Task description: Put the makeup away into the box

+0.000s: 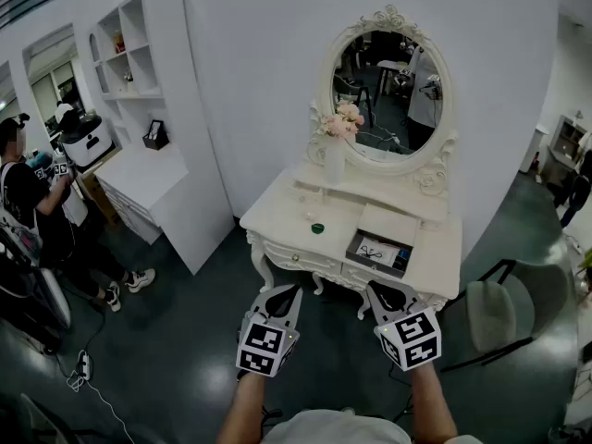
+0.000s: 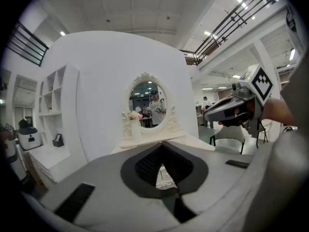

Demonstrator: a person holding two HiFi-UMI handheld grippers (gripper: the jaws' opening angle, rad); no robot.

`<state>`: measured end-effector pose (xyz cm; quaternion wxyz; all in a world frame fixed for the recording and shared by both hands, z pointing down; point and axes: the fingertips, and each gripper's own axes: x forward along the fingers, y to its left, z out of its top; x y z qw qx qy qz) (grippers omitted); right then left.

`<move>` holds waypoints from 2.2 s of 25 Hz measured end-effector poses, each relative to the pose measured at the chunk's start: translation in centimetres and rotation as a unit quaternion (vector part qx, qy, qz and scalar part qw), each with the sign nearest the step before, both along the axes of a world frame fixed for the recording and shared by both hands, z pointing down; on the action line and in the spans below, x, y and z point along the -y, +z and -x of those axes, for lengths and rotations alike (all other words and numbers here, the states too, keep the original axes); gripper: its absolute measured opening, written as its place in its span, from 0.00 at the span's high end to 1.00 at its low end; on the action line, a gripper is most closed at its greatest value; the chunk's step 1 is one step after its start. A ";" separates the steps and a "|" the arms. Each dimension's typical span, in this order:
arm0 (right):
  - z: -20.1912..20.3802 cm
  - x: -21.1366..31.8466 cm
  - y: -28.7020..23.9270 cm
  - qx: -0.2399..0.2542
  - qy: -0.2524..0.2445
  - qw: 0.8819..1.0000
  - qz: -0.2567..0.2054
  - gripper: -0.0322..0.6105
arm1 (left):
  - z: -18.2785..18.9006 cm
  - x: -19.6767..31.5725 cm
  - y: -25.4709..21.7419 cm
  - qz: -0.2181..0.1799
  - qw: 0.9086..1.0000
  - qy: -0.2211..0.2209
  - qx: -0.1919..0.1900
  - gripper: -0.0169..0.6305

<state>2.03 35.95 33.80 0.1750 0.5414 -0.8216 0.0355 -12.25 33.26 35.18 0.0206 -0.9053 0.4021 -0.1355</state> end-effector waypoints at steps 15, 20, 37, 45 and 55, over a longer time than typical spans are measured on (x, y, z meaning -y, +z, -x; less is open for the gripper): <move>2.7 -0.1 0.0 0.073 0.043 0.996 -0.022 0.95 | 3.6 -0.2 1.9 0.017 1.000 0.023 0.000 0.97; 2.6 1.8 0.8 0.060 0.043 0.997 -0.026 0.95 | 3.3 1.6 2.7 0.017 1.000 0.022 0.003 0.96; -1.5 20.2 2.5 0.064 -0.025 0.998 -0.001 0.95 | -1.9 18.8 4.1 0.033 0.999 -0.013 0.023 0.97; -4.0 28.6 3.0 0.068 -0.077 0.995 0.014 0.95 | -5.5 26.9 4.8 0.047 0.998 -0.038 0.032 0.97; -4.5 35.8 6.2 0.050 -0.132 0.988 0.064 0.95 | -6.7 33.3 6.5 0.071 0.993 -0.086 0.032 0.97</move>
